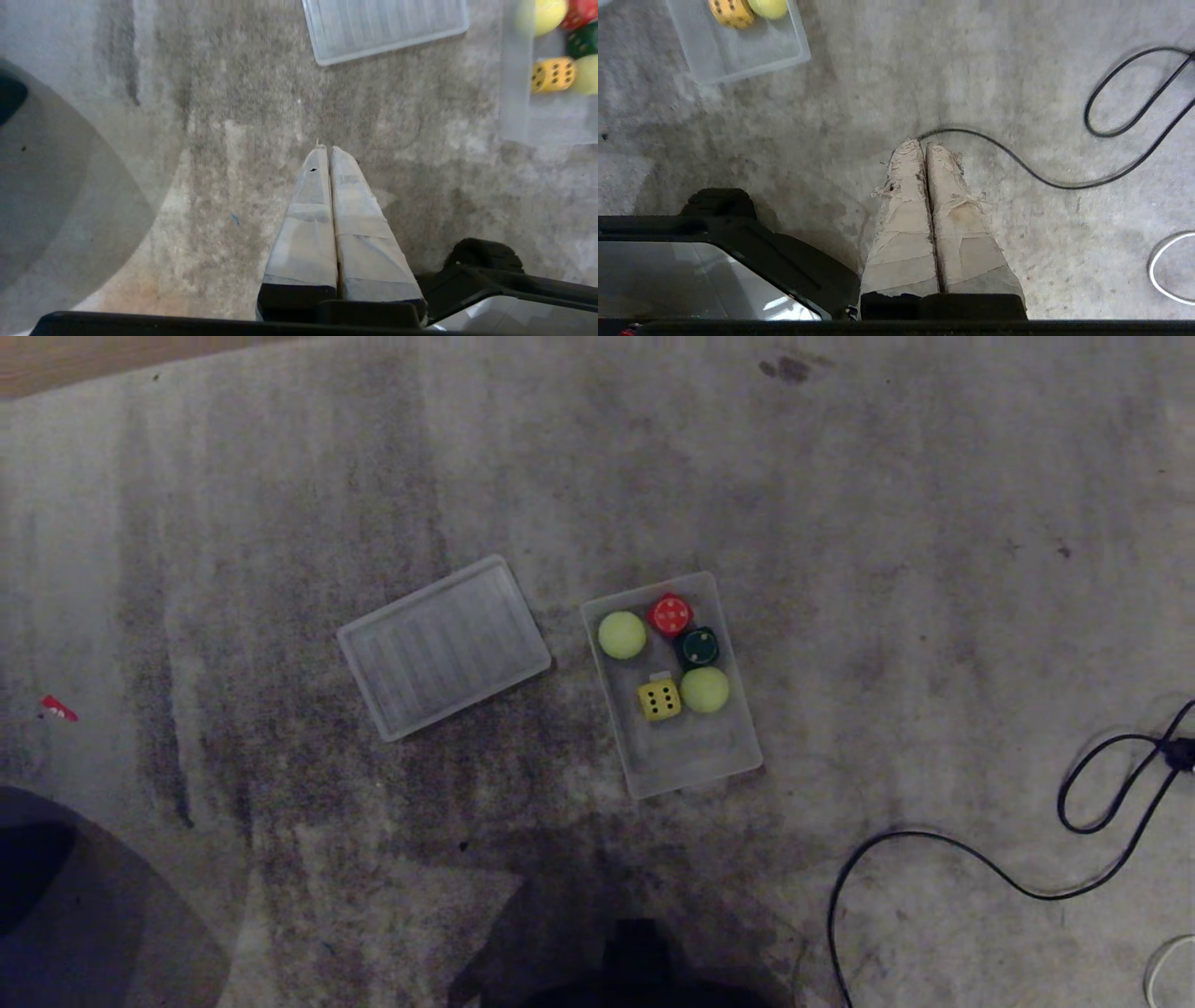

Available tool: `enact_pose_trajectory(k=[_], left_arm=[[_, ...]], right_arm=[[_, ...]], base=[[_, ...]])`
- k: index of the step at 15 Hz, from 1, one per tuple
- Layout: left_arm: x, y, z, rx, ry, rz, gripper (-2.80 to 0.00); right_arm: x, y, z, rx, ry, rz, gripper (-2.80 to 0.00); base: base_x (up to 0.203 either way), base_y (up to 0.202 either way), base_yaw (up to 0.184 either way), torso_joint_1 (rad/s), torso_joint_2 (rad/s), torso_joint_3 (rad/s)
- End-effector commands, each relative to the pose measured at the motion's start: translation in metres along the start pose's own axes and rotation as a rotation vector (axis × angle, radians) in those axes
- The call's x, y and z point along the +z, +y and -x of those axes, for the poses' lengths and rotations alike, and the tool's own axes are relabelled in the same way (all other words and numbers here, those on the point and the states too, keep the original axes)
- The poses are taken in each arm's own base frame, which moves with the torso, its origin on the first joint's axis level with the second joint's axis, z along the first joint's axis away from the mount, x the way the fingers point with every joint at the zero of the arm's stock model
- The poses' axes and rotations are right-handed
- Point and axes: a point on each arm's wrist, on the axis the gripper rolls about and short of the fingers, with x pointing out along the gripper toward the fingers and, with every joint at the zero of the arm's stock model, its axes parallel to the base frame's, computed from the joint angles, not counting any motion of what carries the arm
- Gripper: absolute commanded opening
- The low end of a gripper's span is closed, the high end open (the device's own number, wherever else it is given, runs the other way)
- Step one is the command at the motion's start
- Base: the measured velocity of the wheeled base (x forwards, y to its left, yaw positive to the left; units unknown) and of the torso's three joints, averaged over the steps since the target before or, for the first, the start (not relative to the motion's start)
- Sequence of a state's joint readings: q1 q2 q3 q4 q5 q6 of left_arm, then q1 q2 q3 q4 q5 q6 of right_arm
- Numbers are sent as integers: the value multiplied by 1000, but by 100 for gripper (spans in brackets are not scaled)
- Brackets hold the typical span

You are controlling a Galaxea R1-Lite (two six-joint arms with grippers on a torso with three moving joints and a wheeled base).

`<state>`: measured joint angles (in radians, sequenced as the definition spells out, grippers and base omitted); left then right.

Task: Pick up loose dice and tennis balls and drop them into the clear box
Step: Pick up toys out of the box

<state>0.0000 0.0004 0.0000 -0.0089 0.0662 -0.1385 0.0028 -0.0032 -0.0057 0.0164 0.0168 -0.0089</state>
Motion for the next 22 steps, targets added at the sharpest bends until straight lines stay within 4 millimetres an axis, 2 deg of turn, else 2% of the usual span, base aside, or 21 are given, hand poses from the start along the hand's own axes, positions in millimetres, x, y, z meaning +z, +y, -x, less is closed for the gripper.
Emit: enact_pose_trajectory(k=[1,22], left_arm=[[0,0,0,1,-1,1,-280],[0,0,0,1,1,4,-280]], right_arm=[[0,0,0,0,3,0,-280],[0,0,0,0,5,-1,-280]], base=[[0,0,0,6,1,200],[0,0,0,2,2,202]])
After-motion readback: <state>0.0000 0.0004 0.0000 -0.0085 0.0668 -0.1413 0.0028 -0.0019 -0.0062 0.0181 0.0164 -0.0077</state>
